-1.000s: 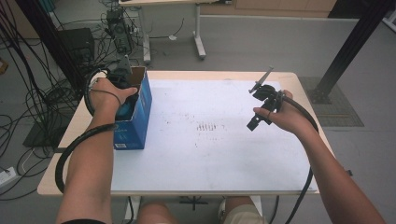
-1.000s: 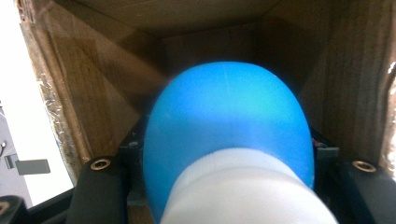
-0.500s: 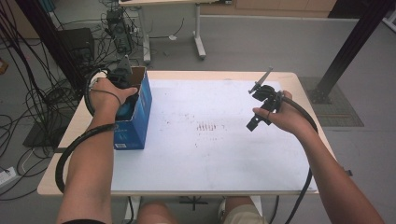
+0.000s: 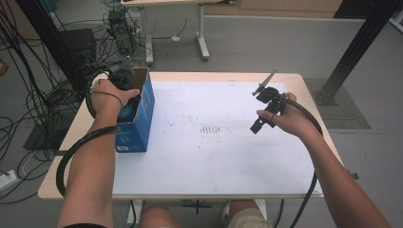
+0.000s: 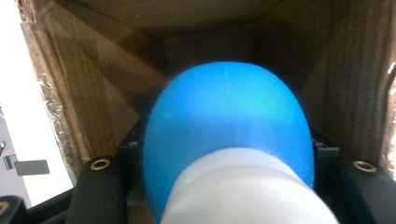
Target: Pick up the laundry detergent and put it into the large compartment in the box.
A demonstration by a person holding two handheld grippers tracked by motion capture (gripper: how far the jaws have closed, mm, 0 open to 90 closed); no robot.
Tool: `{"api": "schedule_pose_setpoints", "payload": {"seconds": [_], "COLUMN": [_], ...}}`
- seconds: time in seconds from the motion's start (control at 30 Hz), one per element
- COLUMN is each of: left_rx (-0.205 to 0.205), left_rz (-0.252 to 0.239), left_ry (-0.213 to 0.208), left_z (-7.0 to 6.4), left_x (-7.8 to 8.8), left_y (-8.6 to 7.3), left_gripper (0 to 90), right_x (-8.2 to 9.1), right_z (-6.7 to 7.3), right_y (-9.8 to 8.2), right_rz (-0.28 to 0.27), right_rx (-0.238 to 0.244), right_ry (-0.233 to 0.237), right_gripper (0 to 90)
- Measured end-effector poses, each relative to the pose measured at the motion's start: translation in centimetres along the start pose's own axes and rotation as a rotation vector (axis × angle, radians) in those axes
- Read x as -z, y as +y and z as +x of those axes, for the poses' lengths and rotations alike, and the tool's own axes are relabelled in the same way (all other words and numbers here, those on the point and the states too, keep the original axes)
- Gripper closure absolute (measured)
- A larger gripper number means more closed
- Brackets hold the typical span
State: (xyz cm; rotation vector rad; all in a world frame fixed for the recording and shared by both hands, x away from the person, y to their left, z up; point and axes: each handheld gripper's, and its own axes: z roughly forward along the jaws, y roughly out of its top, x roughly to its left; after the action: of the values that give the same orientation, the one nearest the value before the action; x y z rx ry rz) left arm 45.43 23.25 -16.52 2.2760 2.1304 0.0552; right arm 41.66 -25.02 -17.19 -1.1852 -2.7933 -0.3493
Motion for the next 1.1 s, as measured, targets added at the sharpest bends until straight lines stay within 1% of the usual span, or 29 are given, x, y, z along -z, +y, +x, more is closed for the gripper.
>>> {"api": "schedule_pose_setpoints", "payload": {"seconds": [0.07,0.13,0.2,0.37,0.57,0.7,1.0,1.1], "left_rx": [0.003,0.007,0.008,0.006,-0.002,0.002,-0.019,-0.033], "left_rz": [-0.002,-0.009,-0.014,-0.027,-0.038,-0.05,-0.073,-0.074], "left_ry": [-0.006,-0.021,-0.013,-0.011,0.004,0.008,0.019,0.029], "left_z": [0.1,0.3,0.2,0.3,-0.2,-0.4,-0.8,-0.9], "left_x": [0.0,0.1,0.2,0.9,2.0,2.9,5.2,6.0], "left_y": [0.0,-0.2,-0.3,-0.6,-1.0,-1.4,-2.3,-2.6], "left_gripper": [37.0,35.1,34.2,31.9,31.2,30.5,28.6,27.3], "right_x": [0.0,0.0,0.1,0.3,0.6,0.9,1.2,1.2], "right_z": [0.0,0.0,0.1,0.3,0.6,0.9,1.2,1.1], "right_y": [0.0,0.0,0.0,0.0,0.0,0.0,-0.1,-0.1], "right_rz": [0.001,0.001,-0.001,-0.004,-0.009,-0.018,-0.024,-0.024], "right_rx": [0.001,0.003,0.002,0.004,0.01,0.018,0.02,0.02], "right_ry": [-0.001,0.001,-0.001,-0.004,-0.008,-0.011,-0.012,-0.011], "right_gripper": [5.4,5.4,5.4,5.5,5.4,5.4,5.4,5.3]}}
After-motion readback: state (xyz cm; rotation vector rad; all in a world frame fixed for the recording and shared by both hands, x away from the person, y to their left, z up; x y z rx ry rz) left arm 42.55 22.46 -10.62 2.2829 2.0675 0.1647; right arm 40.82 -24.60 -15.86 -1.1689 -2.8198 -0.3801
